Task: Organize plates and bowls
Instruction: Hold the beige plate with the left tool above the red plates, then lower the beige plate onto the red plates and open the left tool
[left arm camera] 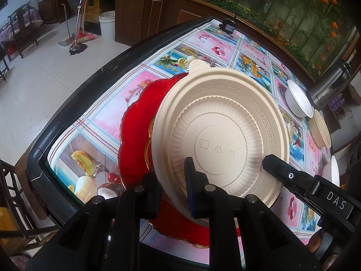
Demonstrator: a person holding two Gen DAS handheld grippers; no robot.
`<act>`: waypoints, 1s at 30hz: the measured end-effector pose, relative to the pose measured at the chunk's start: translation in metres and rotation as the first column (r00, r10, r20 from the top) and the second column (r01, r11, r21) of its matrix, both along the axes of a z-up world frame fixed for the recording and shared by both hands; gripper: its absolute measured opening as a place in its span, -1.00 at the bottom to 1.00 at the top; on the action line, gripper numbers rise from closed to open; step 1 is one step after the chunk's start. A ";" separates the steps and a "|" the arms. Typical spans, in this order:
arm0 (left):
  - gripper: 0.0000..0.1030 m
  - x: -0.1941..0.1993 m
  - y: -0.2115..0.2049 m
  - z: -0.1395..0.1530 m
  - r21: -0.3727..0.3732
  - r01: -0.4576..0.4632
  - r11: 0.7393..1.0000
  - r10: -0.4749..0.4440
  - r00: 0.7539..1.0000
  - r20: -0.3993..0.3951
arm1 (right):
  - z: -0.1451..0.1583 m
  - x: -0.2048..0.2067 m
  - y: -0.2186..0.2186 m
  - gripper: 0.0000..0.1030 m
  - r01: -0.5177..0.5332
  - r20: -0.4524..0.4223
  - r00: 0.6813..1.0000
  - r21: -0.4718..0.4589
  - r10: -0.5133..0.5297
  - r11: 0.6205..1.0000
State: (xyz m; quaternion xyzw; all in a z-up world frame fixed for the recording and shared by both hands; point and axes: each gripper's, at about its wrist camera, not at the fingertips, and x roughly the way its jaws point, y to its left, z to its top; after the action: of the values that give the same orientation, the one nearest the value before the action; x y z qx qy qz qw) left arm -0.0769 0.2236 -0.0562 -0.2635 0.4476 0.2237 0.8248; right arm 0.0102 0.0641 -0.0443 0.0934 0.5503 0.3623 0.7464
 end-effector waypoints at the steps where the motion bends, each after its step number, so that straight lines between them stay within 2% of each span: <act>1: -0.69 0.000 -0.001 0.001 0.001 0.000 1.000 0.000 1.000 0.002 | 0.000 0.000 0.000 -0.78 -0.001 0.000 1.000 0.001 0.001 1.000; 30: -0.69 0.001 -0.005 0.001 0.003 0.007 1.000 -0.007 1.000 -0.011 | 0.004 0.001 -0.005 -0.78 0.014 -0.005 1.000 0.005 -0.014 1.000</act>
State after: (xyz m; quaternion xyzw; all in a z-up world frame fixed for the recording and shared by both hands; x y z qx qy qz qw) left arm -0.0754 0.2188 -0.0557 -0.2595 0.4527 0.2230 0.8234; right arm 0.0115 0.0586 -0.0400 0.0998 0.5507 0.3582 0.7473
